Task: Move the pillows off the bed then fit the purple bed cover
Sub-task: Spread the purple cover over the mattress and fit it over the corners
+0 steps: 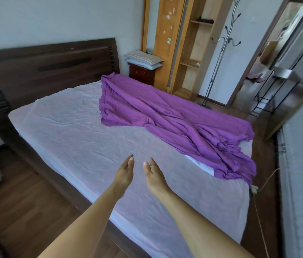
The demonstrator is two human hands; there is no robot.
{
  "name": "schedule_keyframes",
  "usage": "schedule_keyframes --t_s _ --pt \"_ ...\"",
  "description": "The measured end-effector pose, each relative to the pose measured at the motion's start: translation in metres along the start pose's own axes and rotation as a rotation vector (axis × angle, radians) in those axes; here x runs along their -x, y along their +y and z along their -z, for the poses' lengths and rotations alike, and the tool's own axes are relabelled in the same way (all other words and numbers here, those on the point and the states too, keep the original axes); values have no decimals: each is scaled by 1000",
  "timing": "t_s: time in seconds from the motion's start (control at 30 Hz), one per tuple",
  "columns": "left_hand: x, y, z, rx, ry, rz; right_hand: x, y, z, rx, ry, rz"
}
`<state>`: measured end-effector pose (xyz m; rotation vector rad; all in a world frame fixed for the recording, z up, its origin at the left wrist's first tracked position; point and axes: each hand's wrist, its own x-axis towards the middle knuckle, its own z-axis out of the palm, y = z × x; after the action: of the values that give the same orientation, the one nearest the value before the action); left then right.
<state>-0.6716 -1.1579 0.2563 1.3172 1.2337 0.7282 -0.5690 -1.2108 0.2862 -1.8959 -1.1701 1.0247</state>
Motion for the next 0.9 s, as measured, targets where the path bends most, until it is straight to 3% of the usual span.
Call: schedule_keyframes --t_s 0.2,0.53,0.9 --pt "3 -3 -14 -31 -63 -29 6 12 11 -18 57 -50" --pt "-12 -1 23 -22 -64 -26 -7 -19 -15 -16 45 -25" --pt "-78 -4 70 -26 6 15 -94 -39 -52 16 -24 -8"
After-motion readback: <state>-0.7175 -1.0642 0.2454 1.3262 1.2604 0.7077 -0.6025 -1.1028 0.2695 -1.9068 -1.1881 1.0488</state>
